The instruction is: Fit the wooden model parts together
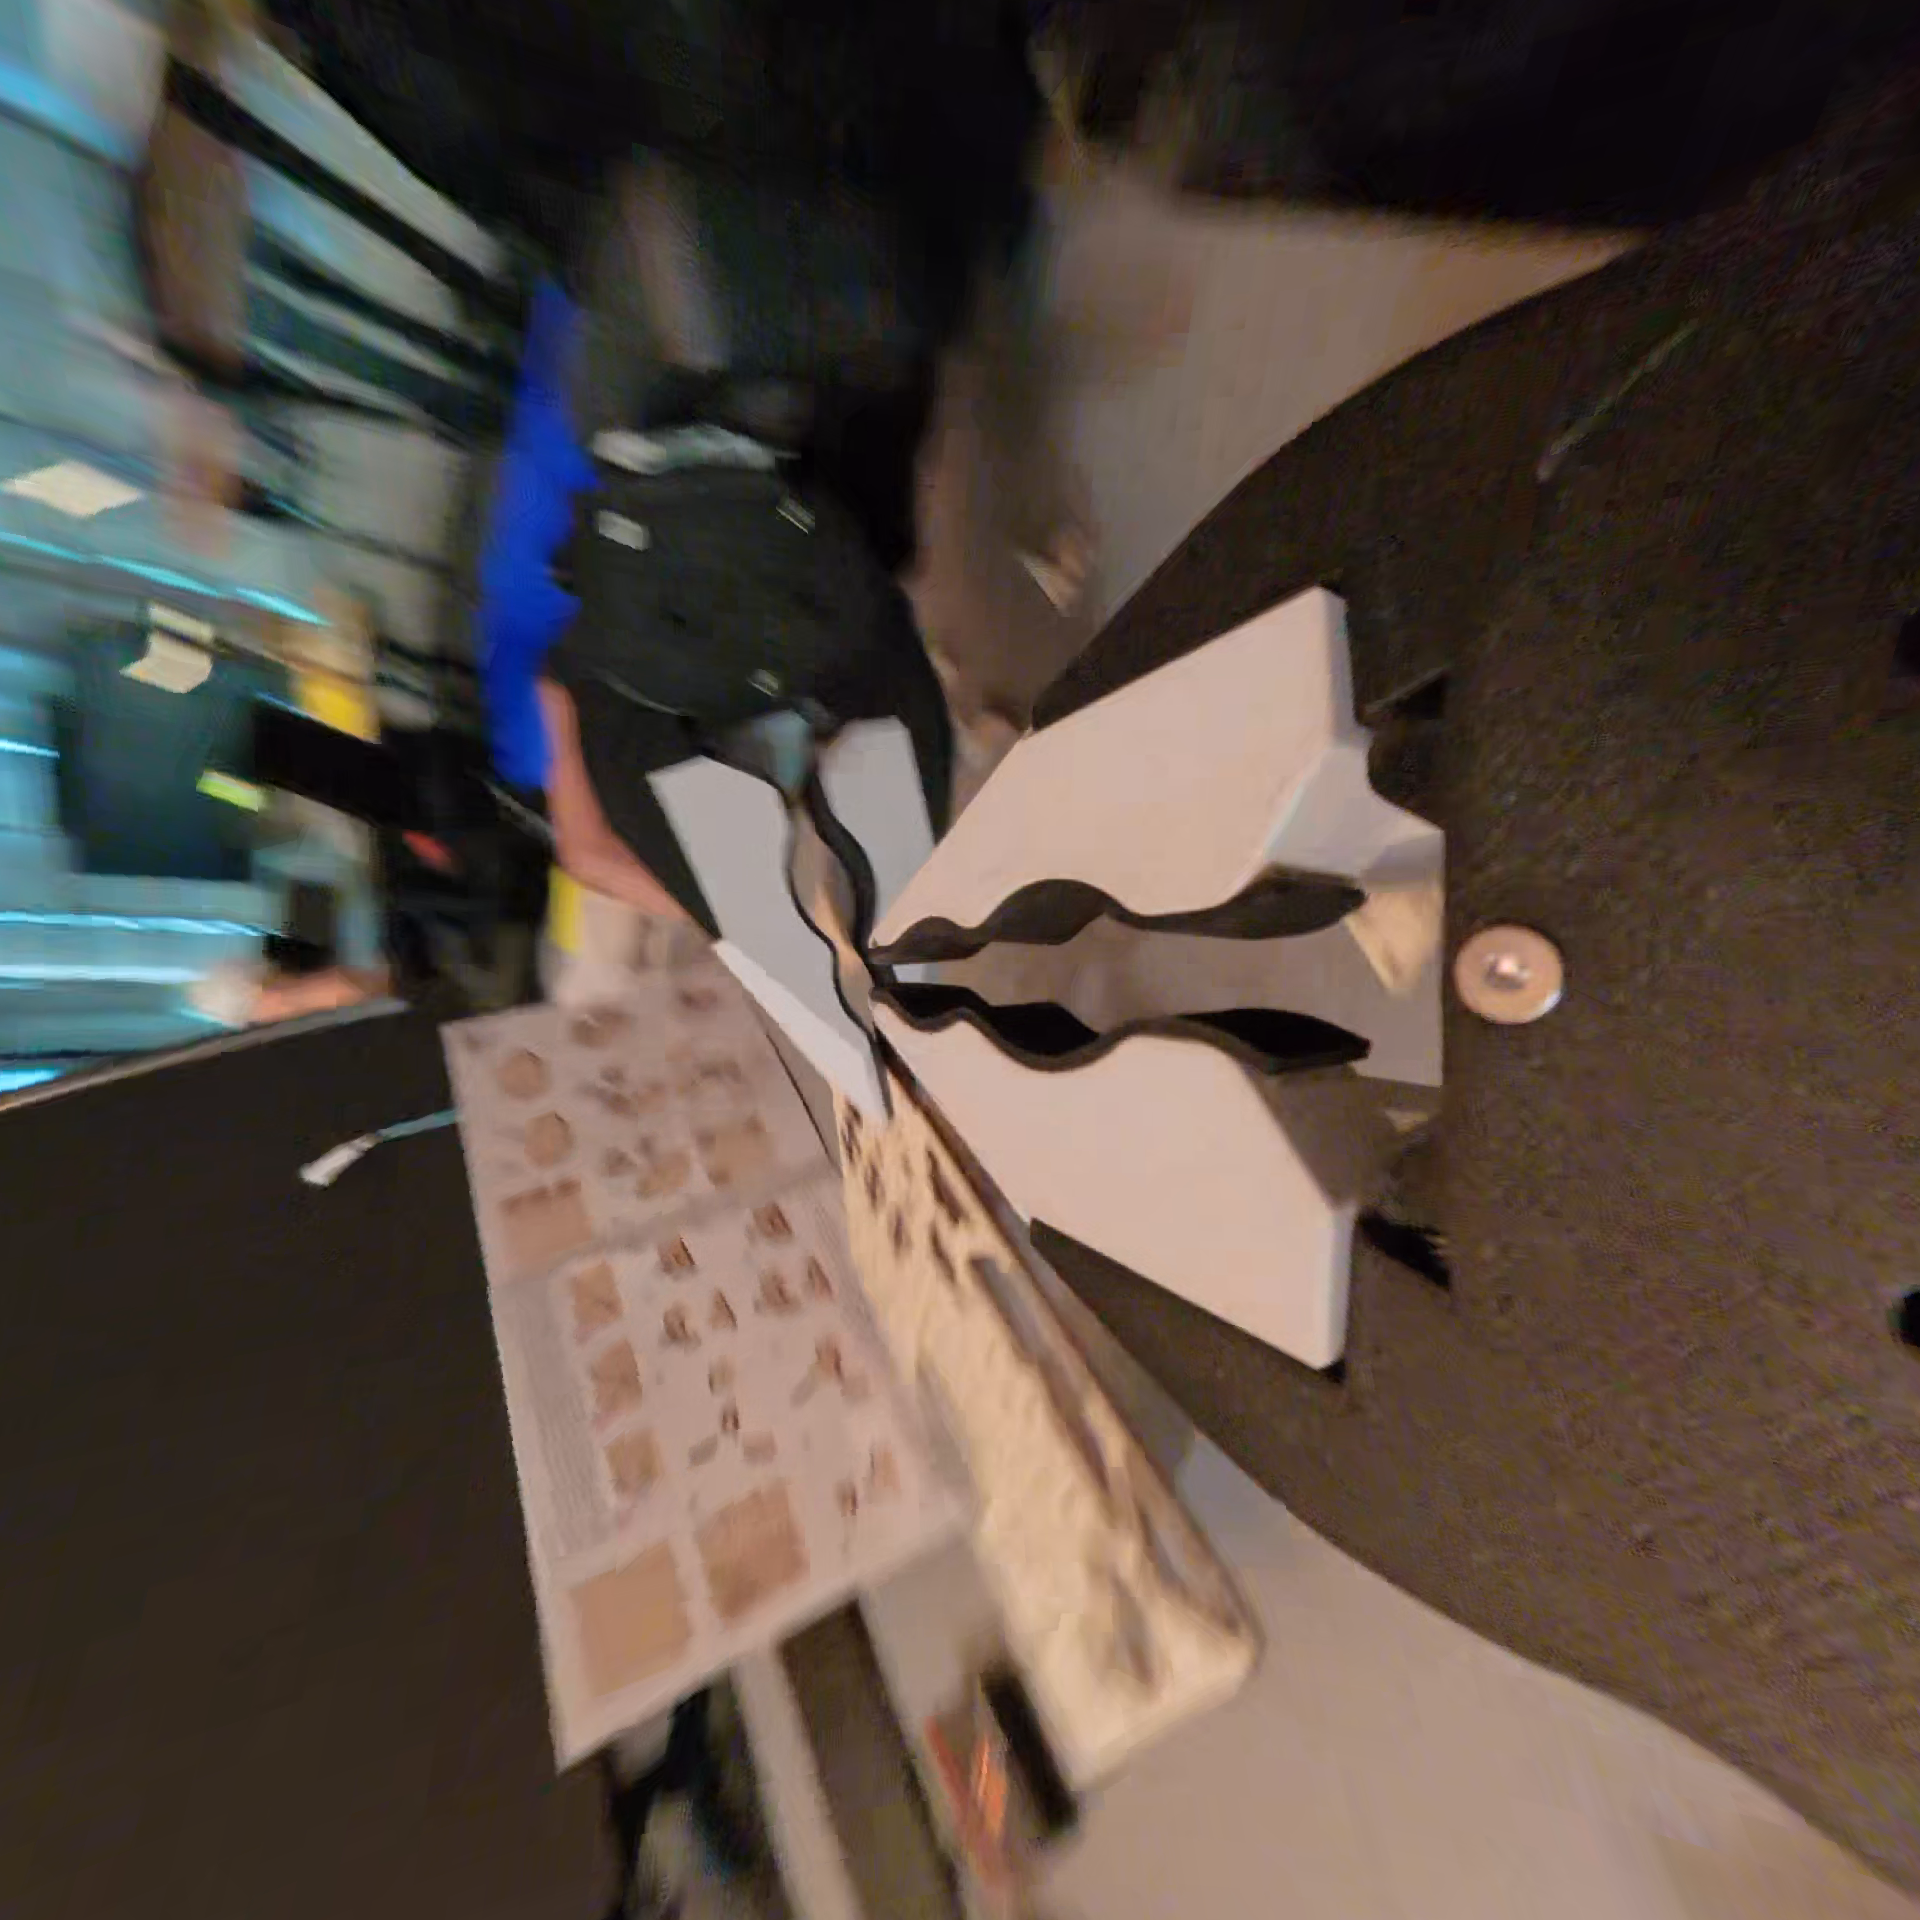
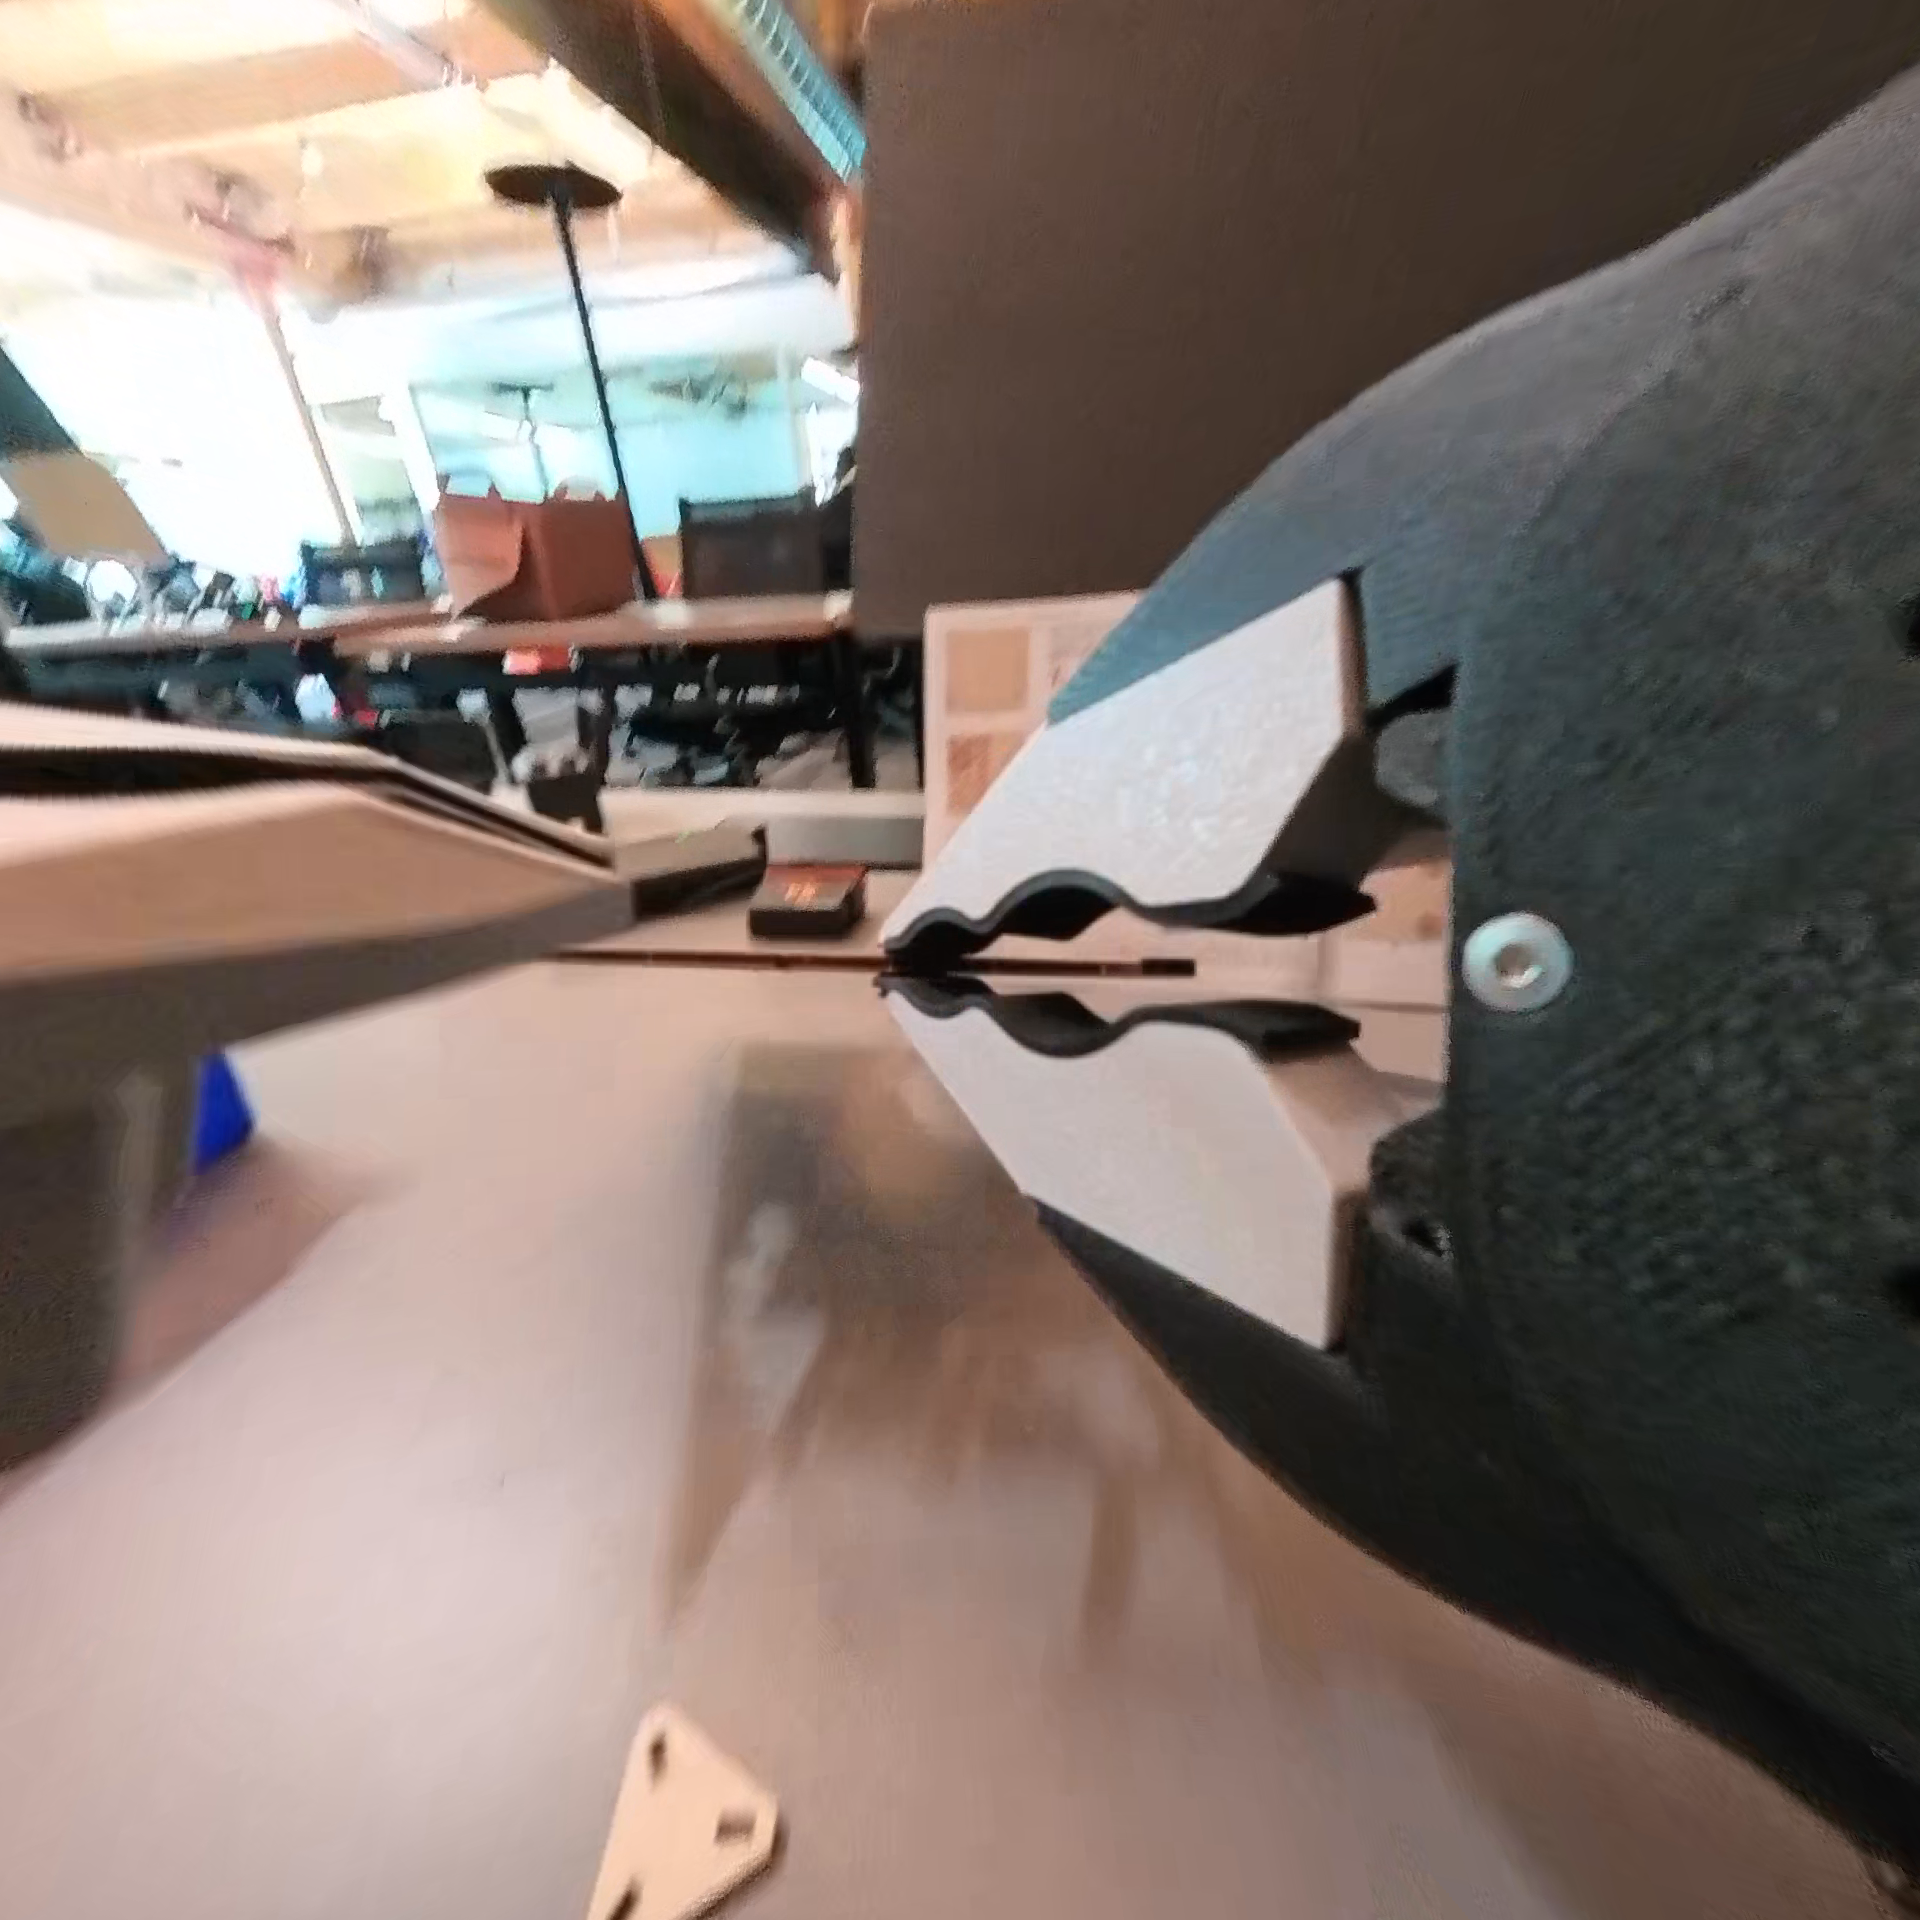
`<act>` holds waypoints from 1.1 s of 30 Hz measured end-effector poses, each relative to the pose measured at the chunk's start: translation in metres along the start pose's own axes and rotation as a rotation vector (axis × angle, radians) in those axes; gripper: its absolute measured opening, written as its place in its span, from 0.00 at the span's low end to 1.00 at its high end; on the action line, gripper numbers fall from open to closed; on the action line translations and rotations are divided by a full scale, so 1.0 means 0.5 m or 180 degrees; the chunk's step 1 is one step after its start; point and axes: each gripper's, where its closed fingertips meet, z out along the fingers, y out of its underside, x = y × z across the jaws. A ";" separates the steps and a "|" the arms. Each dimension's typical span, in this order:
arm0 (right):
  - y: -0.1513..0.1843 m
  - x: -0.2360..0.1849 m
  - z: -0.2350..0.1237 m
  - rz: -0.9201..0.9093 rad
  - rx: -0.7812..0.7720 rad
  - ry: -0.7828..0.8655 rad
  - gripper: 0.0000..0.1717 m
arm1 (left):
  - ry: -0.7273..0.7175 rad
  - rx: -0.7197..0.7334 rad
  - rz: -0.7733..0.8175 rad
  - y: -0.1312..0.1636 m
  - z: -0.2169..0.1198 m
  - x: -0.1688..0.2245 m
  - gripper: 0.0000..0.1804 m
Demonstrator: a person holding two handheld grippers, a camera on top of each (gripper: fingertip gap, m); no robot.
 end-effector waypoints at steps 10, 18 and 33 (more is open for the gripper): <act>-0.057 0.052 -0.050 -0.1098 -0.0079 0.1097 0.00 | 0.1562 0.1323 -0.3243 -0.015 0.002 -0.035 0.32; -0.108 0.047 -0.071 -0.1284 0.0180 0.1449 0.02 | 0.1513 0.1442 -0.3234 -0.021 -0.009 -0.040 0.02; -0.063 0.056 -0.074 0.5450 0.1792 -0.0303 0.33 | 0.1161 0.1553 -0.2713 -0.025 -0.014 -0.032 0.00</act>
